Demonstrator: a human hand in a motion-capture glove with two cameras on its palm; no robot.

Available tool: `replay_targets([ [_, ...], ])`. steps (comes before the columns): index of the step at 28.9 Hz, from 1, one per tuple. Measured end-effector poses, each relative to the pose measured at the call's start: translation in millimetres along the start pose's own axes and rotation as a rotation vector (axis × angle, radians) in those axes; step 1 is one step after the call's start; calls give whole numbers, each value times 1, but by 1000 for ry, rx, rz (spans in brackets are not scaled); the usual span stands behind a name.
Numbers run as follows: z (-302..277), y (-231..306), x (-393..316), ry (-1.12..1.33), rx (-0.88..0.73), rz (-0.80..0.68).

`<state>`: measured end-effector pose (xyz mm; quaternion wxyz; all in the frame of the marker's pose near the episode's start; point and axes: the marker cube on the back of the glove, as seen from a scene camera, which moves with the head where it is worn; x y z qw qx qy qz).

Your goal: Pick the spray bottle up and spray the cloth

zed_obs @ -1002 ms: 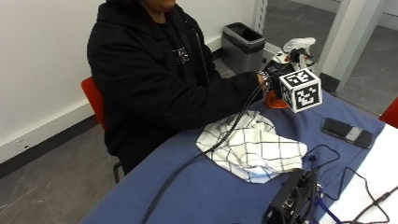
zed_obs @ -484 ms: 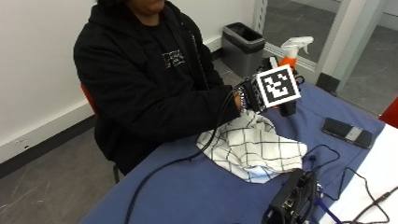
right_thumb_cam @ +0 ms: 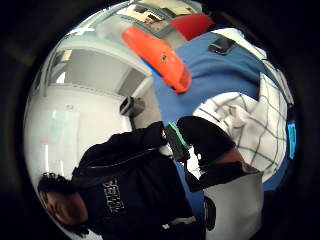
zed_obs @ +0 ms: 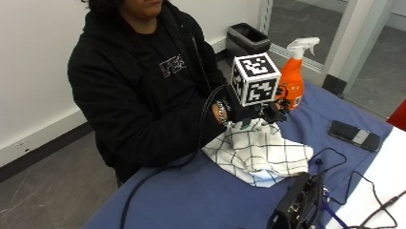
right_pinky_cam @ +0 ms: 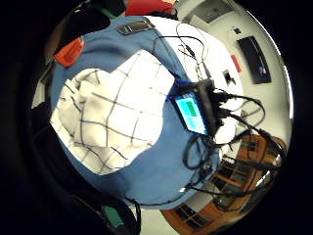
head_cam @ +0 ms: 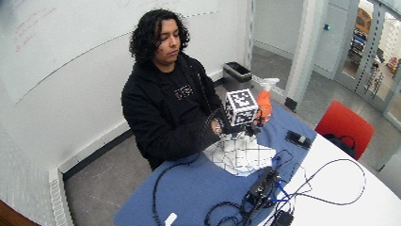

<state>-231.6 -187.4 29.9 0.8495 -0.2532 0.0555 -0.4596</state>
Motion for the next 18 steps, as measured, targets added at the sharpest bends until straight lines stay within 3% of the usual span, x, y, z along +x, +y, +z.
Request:
replay_targets([
  [18,-8,21,-20,83,11,-51],
])
